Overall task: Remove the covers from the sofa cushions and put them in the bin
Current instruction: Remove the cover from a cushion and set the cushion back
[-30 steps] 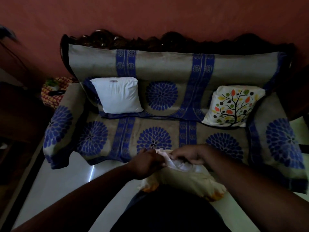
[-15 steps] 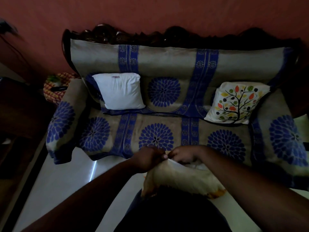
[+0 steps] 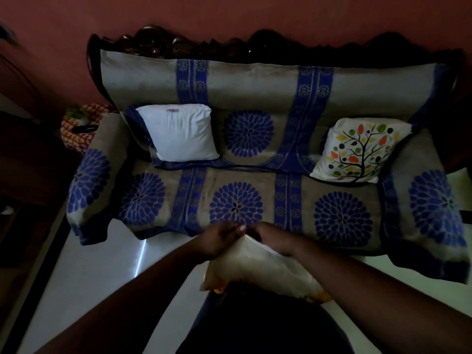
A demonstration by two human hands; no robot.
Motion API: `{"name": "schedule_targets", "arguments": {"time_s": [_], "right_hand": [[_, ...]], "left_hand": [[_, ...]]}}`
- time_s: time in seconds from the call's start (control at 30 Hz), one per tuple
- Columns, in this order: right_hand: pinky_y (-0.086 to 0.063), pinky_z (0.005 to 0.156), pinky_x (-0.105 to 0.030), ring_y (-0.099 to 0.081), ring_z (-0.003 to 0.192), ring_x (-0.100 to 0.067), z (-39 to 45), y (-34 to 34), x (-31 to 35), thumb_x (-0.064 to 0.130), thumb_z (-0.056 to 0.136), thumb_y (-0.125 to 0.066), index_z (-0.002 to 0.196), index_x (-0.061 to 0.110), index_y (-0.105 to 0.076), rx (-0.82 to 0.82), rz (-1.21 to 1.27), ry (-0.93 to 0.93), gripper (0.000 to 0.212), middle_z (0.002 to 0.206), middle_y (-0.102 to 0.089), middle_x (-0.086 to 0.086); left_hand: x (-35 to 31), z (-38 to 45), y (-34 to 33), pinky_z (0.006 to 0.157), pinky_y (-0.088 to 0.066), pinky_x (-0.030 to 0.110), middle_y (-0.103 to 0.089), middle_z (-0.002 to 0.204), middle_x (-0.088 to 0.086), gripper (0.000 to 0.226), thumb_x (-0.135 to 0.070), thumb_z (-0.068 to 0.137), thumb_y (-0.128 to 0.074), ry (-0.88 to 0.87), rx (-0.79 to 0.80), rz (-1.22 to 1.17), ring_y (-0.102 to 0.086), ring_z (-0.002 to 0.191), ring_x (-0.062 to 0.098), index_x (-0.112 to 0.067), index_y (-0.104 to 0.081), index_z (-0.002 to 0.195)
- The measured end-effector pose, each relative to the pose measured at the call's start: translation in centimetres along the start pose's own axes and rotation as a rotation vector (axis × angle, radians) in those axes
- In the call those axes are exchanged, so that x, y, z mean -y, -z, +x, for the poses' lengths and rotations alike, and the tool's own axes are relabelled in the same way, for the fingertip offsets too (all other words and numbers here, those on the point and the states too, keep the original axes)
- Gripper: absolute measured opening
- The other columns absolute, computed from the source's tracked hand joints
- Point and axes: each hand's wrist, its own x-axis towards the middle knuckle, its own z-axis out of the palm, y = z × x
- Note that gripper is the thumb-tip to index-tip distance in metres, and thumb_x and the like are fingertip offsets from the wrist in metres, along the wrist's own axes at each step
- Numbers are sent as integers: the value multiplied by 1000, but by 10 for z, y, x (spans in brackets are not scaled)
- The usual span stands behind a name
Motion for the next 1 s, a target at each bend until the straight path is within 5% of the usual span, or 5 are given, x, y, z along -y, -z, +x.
{"name": "schedule_targets", "arguments": {"time_s": [0.2, 0.47, 0.63, 0.8, 1.0], "right_hand": [[-26, 121, -37, -28, 148, -25, -23, -19, -15, 54, 99, -46, 159, 32, -24, 166, -121, 19, 67, 163, -27, -6], [-38, 112, -35, -35, 143, -28, -26, -28, 8, 9, 109, -34, 152, 8, -30, 164, 38, -86, 43, 160, -30, -15], [-38, 115, -41, -54, 123, -14, -20, -21, -26, 47, 103, -47, 144, 29, -54, 261, 301, -81, 44, 144, -52, 5], [-47, 105, -30, -54, 123, -5, -36, -46, -67, 75, 73, -65, 136, 35, -57, -43, 361, -28, 76, 132, -52, 18], [-46, 86, -38, -52, 102, -12, -54, -70, -113, 92, 77, -32, 107, 33, -61, -158, -121, -53, 72, 108, -55, 10]], "left_hand": [[4, -13, -11, 66, -37, 14, -57, 61, -19, 31, -37, 95, -68, -66, 90, 220, -53, 62, -9, -41, -63, 65], [-17, -11, -43, 65, -39, 24, -49, 60, -8, 44, -26, 97, -66, -99, 91, -31, -46, 61, 5, -8, -54, 59], [30, -6, 9, 64, -47, 28, -60, 72, -7, 42, -64, 88, -57, 126, -103, 440, -60, 70, 3, -26, -61, 70], [48, -15, 7, 82, -49, 29, -70, 101, -11, 72, -94, 65, -45, 269, 137, 592, -63, 93, 7, -35, -72, 96], [48, -20, 12, 66, -41, 29, -52, 59, -9, 77, -96, 70, -33, 325, 226, 698, -52, 62, 2, -23, -58, 61]]}}
